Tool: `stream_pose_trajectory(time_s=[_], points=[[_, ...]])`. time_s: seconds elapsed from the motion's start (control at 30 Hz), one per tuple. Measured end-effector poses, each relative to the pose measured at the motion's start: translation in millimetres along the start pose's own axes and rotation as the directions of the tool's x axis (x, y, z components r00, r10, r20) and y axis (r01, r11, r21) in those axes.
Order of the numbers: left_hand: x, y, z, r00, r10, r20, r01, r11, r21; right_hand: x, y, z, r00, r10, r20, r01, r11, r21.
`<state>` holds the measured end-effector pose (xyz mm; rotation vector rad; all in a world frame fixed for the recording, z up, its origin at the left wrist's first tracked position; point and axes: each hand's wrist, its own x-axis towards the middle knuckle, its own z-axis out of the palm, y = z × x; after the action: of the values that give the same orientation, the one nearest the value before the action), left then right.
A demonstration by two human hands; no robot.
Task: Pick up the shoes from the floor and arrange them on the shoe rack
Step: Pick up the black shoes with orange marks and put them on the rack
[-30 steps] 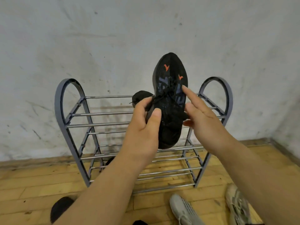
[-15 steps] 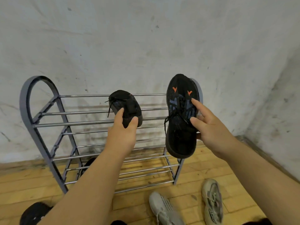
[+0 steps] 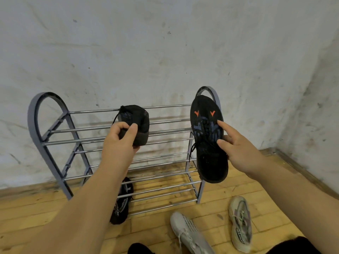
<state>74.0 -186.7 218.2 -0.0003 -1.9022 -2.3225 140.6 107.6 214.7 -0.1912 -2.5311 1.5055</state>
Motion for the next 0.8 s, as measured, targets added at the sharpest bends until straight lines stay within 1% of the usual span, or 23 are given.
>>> stream_pose_trajectory(time_s=[0.03,0.1,0.2,0.27,0.3,0.37,0.43,0.47,0.53,0.57,0.63,0.7,0.73,0.8], points=[[-3,2,-4,0.999,0.032,0.027,-0.034,0.998,0.047,-1,0,-1,1.0,-0.005,-0.001,0.005,1.0,0.0],[-11,7,-11,0.992,0.05,0.12,-0.062,0.993,0.103,-4,0,-4,1.0,-0.01,-0.005,0.01,1.0,-0.001],[-25,19,-22,0.953,0.01,0.304,-0.051,0.991,0.126,-9,0,-11,0.998,-0.021,-0.057,0.021,1.0,-0.01],[-34,25,-28,0.91,-0.059,0.41,-0.003,0.989,0.15,-14,-2,-15,0.994,-0.035,-0.106,0.034,0.999,-0.007],[-39,26,-32,0.886,-0.112,0.45,0.028,0.982,0.189,-15,-3,-18,0.991,-0.037,-0.126,0.038,0.999,-0.001],[-48,25,-37,0.827,-0.235,0.511,0.07,0.945,0.32,-19,-5,-23,0.988,-0.039,-0.146,0.042,0.999,0.017],[-56,21,-42,0.755,-0.368,0.542,0.081,0.873,0.481,-23,-7,-27,0.992,-0.041,-0.117,0.044,0.999,0.019],[-60,18,-44,0.722,-0.437,0.536,0.082,0.824,0.561,-26,-7,-28,0.996,-0.039,-0.078,0.04,0.999,0.006],[-62,6,-47,0.661,-0.563,0.495,0.063,0.699,0.712,-30,-6,-27,0.999,-0.023,0.044,0.025,0.998,-0.057],[-62,-2,-49,0.636,-0.618,0.462,0.038,0.623,0.781,-32,-5,-25,0.993,-0.009,0.116,0.02,0.995,-0.098],[-58,-17,-49,0.608,-0.693,0.387,-0.043,0.458,0.888,-35,-3,-21,0.963,0.043,0.264,0.001,0.986,-0.165],[-54,-33,-48,0.593,-0.744,0.308,-0.093,0.317,0.944,-36,-1,-12,0.896,0.125,0.425,-0.012,0.966,-0.258],[-51,-42,-50,0.588,-0.763,0.268,-0.087,0.27,0.959,-36,2,-5,0.854,0.179,0.488,-0.006,0.942,-0.335],[-44,-61,-54,0.587,-0.78,0.217,-0.052,0.231,0.971,-31,14,11,0.76,0.31,0.572,0.058,0.844,-0.534]])
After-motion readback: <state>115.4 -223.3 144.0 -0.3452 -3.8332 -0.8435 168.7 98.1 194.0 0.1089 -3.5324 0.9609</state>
